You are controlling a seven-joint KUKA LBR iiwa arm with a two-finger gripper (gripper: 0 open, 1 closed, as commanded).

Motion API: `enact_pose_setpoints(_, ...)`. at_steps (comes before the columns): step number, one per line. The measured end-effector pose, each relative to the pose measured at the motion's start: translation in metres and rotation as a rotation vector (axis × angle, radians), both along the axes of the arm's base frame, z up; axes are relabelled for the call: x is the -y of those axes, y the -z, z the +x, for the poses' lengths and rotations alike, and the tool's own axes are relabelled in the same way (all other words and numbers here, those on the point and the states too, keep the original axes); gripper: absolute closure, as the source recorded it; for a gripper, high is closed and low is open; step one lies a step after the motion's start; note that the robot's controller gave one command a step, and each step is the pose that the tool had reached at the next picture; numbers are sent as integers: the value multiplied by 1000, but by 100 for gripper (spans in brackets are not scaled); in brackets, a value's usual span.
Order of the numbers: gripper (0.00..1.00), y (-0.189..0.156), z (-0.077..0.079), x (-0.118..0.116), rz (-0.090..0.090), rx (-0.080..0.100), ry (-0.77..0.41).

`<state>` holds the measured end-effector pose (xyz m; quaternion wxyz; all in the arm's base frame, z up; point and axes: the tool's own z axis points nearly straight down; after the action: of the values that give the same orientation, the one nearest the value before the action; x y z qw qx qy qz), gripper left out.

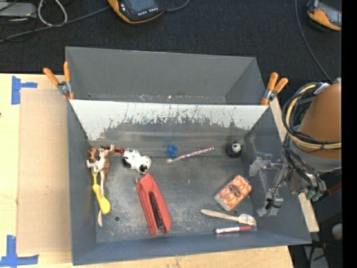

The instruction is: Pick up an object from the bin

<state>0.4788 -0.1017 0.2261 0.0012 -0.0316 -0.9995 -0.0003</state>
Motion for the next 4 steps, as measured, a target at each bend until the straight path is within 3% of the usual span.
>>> enact_pose_setpoints(1,0,59,-1,-41,1,3,38)
enact_pose_setpoints(2,0,78,18,-39,-2,9,-27)
enact_pose_setpoints(3,0,72,23,-30,3,-2,-40)
enact_pose_setpoints(4,0,94,53,-6,2,4,59)
